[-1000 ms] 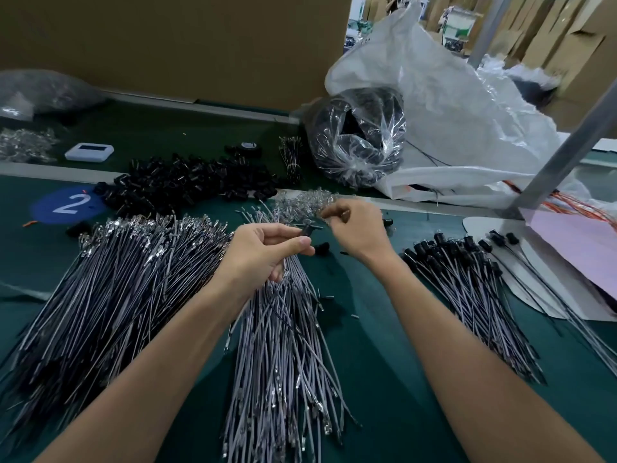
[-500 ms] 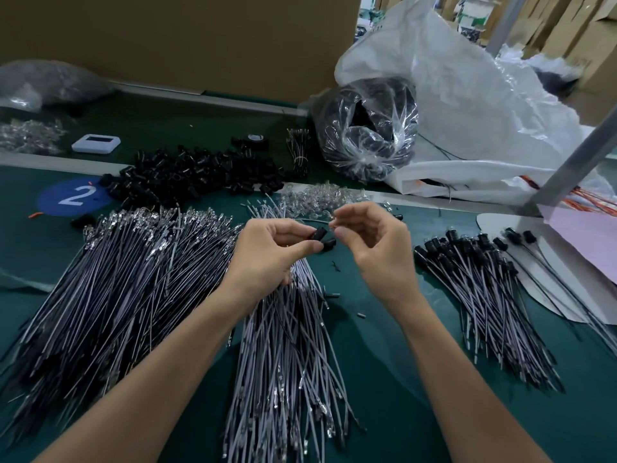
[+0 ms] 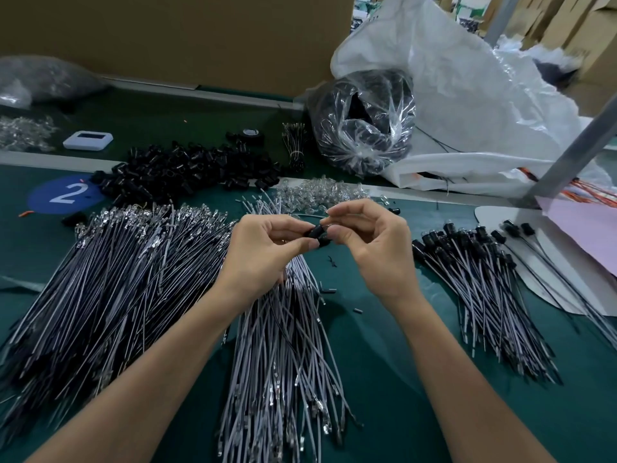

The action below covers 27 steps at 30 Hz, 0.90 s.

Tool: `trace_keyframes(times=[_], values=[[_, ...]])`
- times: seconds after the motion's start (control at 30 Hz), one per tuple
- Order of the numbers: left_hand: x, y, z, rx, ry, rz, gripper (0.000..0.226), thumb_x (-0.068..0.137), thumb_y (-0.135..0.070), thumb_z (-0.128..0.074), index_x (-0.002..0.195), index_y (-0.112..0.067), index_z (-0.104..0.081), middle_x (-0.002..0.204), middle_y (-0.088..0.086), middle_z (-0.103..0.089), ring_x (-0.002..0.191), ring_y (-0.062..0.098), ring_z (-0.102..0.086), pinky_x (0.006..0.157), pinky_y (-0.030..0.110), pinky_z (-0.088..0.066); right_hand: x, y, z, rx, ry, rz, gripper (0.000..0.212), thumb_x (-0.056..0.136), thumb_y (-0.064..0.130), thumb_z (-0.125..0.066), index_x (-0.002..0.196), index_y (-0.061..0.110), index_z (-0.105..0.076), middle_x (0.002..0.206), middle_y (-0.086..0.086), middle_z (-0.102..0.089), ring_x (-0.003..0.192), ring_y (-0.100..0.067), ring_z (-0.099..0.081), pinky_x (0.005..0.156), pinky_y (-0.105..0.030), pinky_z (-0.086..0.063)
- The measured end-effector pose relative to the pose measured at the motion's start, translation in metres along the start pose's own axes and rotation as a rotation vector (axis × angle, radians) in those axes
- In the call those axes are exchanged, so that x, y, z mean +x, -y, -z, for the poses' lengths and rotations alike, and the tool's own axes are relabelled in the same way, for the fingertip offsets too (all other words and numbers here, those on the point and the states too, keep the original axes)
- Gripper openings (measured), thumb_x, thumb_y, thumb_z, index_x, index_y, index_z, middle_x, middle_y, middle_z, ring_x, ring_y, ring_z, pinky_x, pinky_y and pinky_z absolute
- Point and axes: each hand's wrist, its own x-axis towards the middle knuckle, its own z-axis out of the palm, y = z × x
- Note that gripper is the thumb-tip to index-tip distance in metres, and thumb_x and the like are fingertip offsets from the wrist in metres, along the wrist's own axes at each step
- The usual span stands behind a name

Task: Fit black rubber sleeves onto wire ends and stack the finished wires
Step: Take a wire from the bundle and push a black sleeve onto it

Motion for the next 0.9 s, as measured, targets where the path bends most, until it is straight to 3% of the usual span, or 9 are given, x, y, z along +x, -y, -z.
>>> trace_keyframes(times=[0.33, 0.5, 0.57, 0.67, 0.77, 0.9], values=[[-0.002, -0.001, 0.000, -0.030, 0.053, -0.022, 0.018, 0.078, -0.007, -0.080, 0.084, -0.023, -0.076, 0.074, -0.001, -0.076, 0.031, 0.008, -0.043, 0.032, 0.017, -0.037, -0.001, -0.006, 0.001, 0.060, 0.023, -0.013, 0.028, 0.083, -0.006, -0.069, 0.090, 0.021, -0.069, 0.088, -0.001, -0.077, 0.089, -0.014, -0.073, 0.084, -0.027, -0.056], [-0.002, -0.002, -0.001, -0.033, 0.061, -0.033, 0.016, 0.078, -0.006, -0.080, 0.087, -0.018, -0.076, 0.075, -0.001, -0.076, 0.031, 0.009, -0.045, 0.033, 0.017, -0.037, 0.000, -0.005, 0.004, 0.026, 0.108, 0.009, 0.030, 0.088, -0.006, -0.064, 0.098, 0.022, -0.071, 0.094, 0.003, -0.076, 0.094, -0.010, -0.072, 0.079, -0.017, -0.052], [-0.002, -0.003, -0.001, -0.025, 0.074, -0.047, 0.017, 0.077, -0.004, -0.079, 0.087, -0.017, -0.076, 0.076, 0.001, -0.076, 0.036, 0.015, -0.054, 0.038, 0.020, -0.045, 0.001, -0.006, 0.006, 0.022, 0.106, -0.007, 0.027, 0.088, -0.004, -0.065, 0.098, 0.021, -0.072, 0.093, 0.003, -0.077, 0.091, -0.010, -0.072, 0.076, -0.017, -0.052], [-0.002, -0.003, -0.001, -0.064, 0.115, -0.049, 0.021, 0.076, 0.002, -0.078, 0.090, -0.014, -0.076, 0.078, 0.004, -0.077, 0.058, 0.023, -0.071, 0.056, 0.024, -0.058, 0.002, -0.007, 0.011, 0.037, 0.095, -0.048, 0.020, 0.085, -0.002, -0.069, 0.089, 0.017, -0.074, 0.082, -0.001, -0.076, 0.077, -0.011, -0.073, 0.067, -0.018, -0.052], [-0.002, -0.003, -0.003, -0.105, 0.143, -0.033, 0.024, 0.076, 0.006, -0.076, 0.087, -0.016, -0.076, 0.079, 0.006, -0.077, 0.070, 0.024, -0.075, 0.066, 0.024, -0.059, 0.003, -0.009, 0.016, 0.019, 0.131, -0.057, 0.017, 0.083, -0.002, -0.071, 0.083, 0.015, -0.073, 0.069, 0.002, -0.073, 0.065, -0.010, -0.068, 0.062, -0.018, -0.049], [-0.002, -0.002, -0.002, -0.096, 0.170, -0.036, 0.023, 0.074, 0.005, -0.076, 0.088, -0.014, -0.075, 0.079, 0.007, -0.076, 0.071, 0.022, -0.075, 0.069, 0.023, -0.059, 0.002, -0.012, 0.020, 0.008, 0.193, -0.050, 0.019, 0.082, -0.008, -0.070, 0.080, 0.011, -0.070, 0.063, 0.007, -0.068, 0.060, -0.007, -0.063, 0.062, -0.016, -0.048]])
